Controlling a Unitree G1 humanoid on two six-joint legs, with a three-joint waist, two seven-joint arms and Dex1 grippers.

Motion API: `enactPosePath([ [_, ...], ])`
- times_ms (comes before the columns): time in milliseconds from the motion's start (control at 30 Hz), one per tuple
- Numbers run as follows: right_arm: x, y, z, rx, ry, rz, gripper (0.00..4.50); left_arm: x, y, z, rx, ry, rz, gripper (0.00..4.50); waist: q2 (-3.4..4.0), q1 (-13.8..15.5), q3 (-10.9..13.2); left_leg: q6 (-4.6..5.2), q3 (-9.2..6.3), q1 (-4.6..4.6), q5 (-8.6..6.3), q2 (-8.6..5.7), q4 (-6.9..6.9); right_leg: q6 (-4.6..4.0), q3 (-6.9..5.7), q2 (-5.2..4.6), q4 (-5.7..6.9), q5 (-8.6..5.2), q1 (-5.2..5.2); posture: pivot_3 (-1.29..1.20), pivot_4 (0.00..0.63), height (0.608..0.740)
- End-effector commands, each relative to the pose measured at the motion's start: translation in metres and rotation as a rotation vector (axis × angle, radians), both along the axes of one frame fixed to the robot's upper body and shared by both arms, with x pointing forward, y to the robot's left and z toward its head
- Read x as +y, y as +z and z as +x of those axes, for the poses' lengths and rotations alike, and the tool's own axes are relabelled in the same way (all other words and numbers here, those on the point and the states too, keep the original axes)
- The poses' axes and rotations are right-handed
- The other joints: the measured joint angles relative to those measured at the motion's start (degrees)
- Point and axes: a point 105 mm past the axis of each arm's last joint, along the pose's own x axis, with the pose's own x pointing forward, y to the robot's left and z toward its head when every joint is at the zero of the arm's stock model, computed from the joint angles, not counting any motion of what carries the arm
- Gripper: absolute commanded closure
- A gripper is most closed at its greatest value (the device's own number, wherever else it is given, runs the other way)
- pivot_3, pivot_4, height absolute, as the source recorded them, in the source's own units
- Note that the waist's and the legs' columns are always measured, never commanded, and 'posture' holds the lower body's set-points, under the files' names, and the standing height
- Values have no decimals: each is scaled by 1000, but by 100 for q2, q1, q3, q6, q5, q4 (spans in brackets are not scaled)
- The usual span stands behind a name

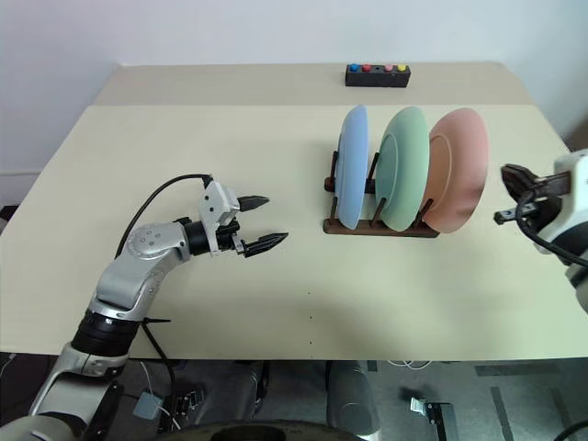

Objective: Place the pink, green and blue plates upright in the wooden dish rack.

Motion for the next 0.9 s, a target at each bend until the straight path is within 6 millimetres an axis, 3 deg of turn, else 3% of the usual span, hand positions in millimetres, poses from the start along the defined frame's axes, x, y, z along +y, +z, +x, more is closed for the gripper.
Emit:
enactPosePath([
  [33, -25, 4, -12, -13, -63, -50, 4487, 9, 9, 5, -53, 29, 8, 0, 0, -3, 0, 0, 0, 0, 0, 0, 0, 0, 0, 0, 0, 0, 0, 0, 150, 740],
  [233, -30, -28, -30, 88, 58, -5, 4487, 31, 0, 13, -56, 118, 52, 0, 1, -38, -1, 0, 2, 5, 0, 1, -3, 0, 1, 2, 1, 0, 1, 0, 150, 740],
  [367, -39, -51, -44, 142, 116, 64, 4487, 59, -9, 15, -59, 203, 89, 0, 3, -36, -2, 0, 2, 9, 0, 2, -4, 0, 1, 1, -1, 0, 7, 0, 150, 740],
  [533, -27, -68, -47, 186, 238, 110, 4487, 86, -10, 4, -82, 253, 113, 0, 4, -39, -2, 0, 4, 12, 0, 2, -2, 0, 3, 1, 0, -1, 8, 0, 150, 740],
  [700, -27, -75, -39, 168, 263, 147, 4487, 101, -18, -7, -83, 296, 160, 0, 4, -31, -3, 0, 6, 15, 0, 4, -2, 0, 3, -1, -2, -1, 13, 0, 150, 740],
  [900, -20, -75, -27, 155, 321, 140, 4487, 104, -21, -11, -74, 331, 152, 0, 7, -12, -4, 0, 5, 16, 0, 4, -1, 0, 3, -1, -1, -1, 14, 0, 150, 740],
])
